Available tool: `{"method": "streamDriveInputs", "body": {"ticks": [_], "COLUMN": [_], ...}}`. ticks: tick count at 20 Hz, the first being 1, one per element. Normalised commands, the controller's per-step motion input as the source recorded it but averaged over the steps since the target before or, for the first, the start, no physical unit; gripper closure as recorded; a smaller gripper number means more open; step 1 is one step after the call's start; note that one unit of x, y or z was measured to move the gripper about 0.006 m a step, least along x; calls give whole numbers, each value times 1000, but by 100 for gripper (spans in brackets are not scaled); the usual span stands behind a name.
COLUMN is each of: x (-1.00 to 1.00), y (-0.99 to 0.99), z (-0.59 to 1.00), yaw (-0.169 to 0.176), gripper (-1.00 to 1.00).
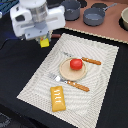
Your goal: Interact with the objects in diverse but meaningful ways.
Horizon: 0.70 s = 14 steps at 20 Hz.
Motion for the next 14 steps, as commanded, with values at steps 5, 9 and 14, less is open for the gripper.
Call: {"method": "streamDriveInputs", "body": {"ticks": [5, 9, 14], "x": [932, 995, 978], "y": [381, 188, 110], "z": [463, 304, 213], "yaw": [0, 0, 0], "gripper": [100, 100, 100]}}
